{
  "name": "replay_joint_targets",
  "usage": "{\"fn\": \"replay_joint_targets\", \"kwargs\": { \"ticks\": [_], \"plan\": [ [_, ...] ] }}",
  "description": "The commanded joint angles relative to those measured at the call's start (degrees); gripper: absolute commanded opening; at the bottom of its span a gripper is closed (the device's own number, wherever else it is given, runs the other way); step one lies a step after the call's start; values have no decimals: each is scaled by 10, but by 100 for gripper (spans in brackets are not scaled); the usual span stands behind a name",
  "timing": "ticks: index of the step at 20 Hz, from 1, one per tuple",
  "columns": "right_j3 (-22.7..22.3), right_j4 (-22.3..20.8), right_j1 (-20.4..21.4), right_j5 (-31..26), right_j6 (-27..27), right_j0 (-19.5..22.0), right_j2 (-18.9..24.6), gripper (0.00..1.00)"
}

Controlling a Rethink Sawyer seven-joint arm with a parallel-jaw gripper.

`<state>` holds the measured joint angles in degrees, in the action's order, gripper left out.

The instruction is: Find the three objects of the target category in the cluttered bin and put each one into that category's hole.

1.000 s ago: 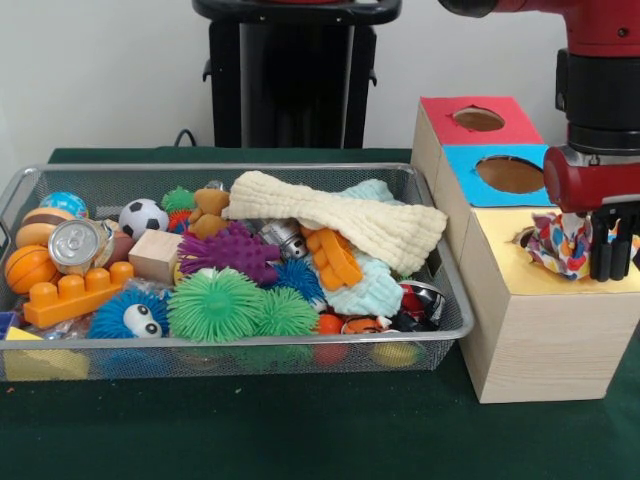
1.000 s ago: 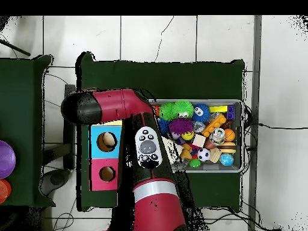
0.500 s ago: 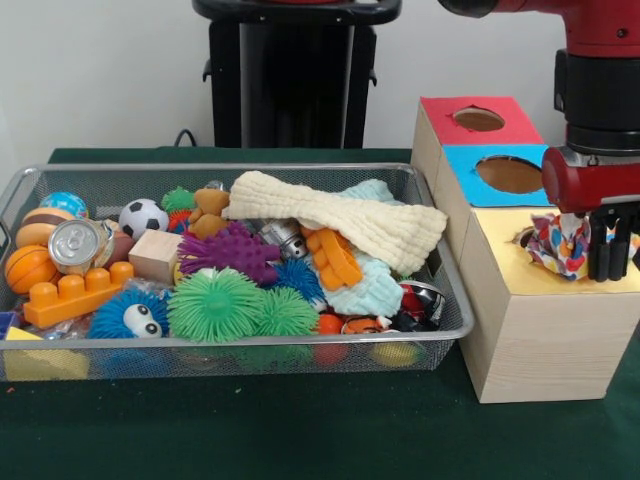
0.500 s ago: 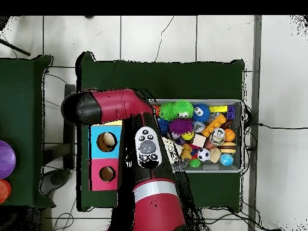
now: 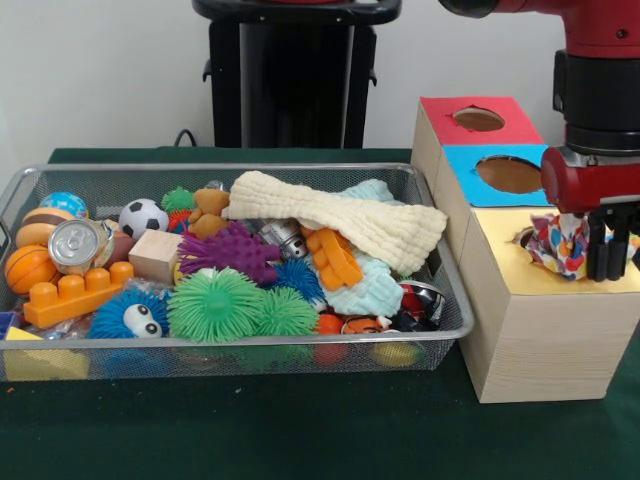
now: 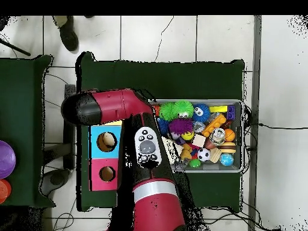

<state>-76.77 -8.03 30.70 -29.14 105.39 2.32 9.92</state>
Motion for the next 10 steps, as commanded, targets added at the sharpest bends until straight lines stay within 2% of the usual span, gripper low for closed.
{"fn": "replay_joint_targets", "kwargs": {
  "ticks": [1,10],
  "plan": [
    [-73,-27,-6,-4,21,1,14,0],
    [-74,-29,-10,-7,25,-11,13,0]
  ]
}}
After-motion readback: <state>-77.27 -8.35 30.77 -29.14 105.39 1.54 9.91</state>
